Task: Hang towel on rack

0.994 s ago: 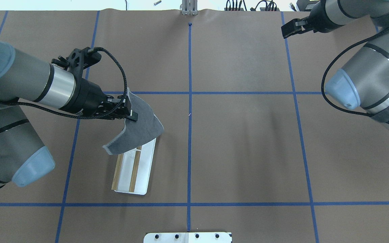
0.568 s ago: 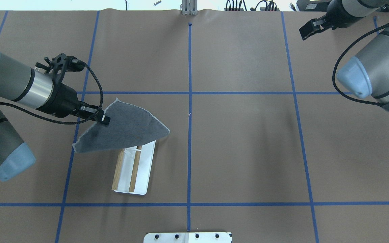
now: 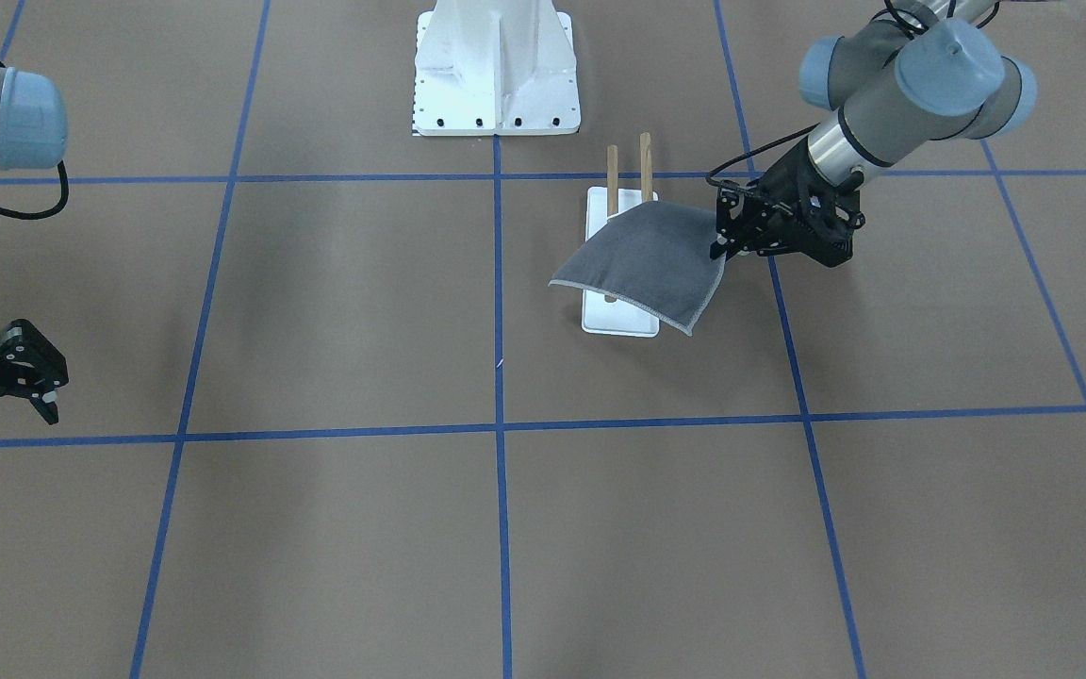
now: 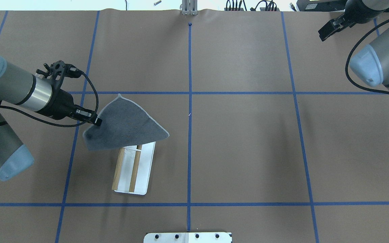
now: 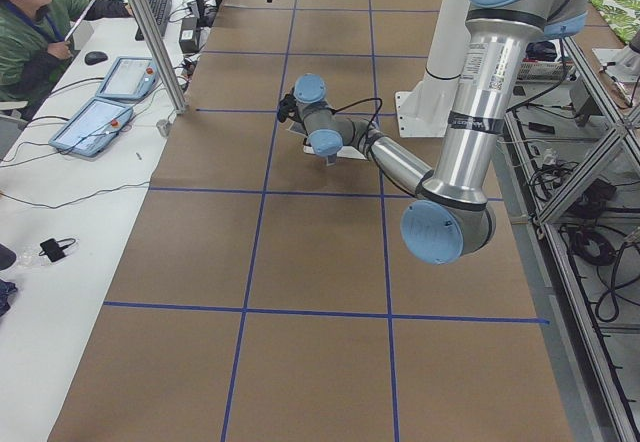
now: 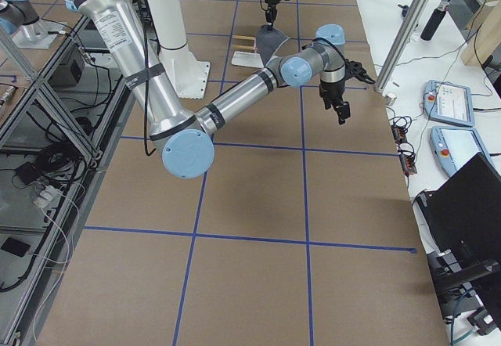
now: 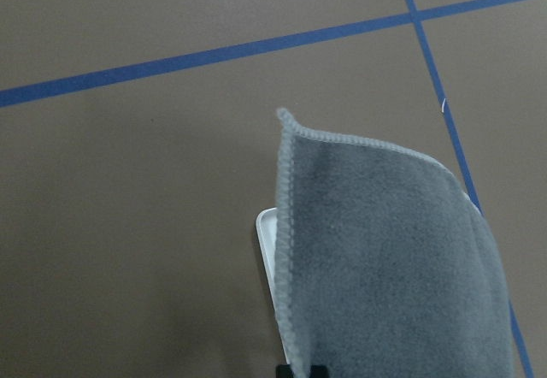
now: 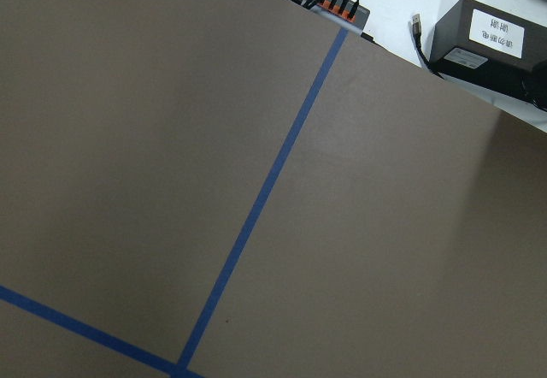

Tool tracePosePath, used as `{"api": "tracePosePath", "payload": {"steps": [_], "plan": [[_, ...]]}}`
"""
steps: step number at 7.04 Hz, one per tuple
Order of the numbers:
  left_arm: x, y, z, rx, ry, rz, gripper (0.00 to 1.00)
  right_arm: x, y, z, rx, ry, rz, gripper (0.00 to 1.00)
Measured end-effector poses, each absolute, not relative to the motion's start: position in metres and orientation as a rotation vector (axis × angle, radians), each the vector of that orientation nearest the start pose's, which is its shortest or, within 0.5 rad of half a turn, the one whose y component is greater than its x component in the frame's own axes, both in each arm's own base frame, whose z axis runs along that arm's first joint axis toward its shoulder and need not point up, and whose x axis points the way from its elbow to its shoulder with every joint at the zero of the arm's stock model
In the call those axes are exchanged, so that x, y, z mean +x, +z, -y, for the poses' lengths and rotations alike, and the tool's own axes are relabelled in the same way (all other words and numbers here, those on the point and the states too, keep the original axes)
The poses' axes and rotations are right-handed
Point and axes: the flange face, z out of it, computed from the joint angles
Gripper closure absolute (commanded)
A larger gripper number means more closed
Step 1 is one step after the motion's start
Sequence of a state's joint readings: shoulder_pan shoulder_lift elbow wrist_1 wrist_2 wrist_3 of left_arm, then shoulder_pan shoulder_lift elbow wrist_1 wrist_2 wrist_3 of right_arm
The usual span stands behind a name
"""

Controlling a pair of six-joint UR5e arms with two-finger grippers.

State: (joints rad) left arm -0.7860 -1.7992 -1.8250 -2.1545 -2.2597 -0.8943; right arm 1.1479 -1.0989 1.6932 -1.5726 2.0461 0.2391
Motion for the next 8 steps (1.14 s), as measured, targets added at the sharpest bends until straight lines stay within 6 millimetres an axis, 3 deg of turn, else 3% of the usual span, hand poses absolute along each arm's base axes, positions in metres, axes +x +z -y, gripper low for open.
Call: {"api": "tracePosePath", "payload": {"steps": [2,3,5,6,8], "plan": [[0.338,0.345,0.458,0.237,0.240,-1.157,0.01,-0.180,0.350,0.634,0.376,-0.327,0.648,0.00],[0.323,0.350,0.477,0.245,0.198,-1.140,0.01,-0.169,0.361,0.640,0.346,-0.311,0.675,0.00],[0.281,0.391,0.525,0.276,0.157,-1.052,0.01,-0.127,0.406,0.652,0.252,-0.236,0.738,0.00],[0.246,0.416,0.551,0.296,0.196,-0.962,0.01,-0.104,0.438,0.647,0.215,-0.206,0.741,0.00],[0.147,0.456,0.588,0.287,0.275,-0.795,0.01,-0.060,0.506,0.620,0.169,-0.214,0.712,0.00]]}}
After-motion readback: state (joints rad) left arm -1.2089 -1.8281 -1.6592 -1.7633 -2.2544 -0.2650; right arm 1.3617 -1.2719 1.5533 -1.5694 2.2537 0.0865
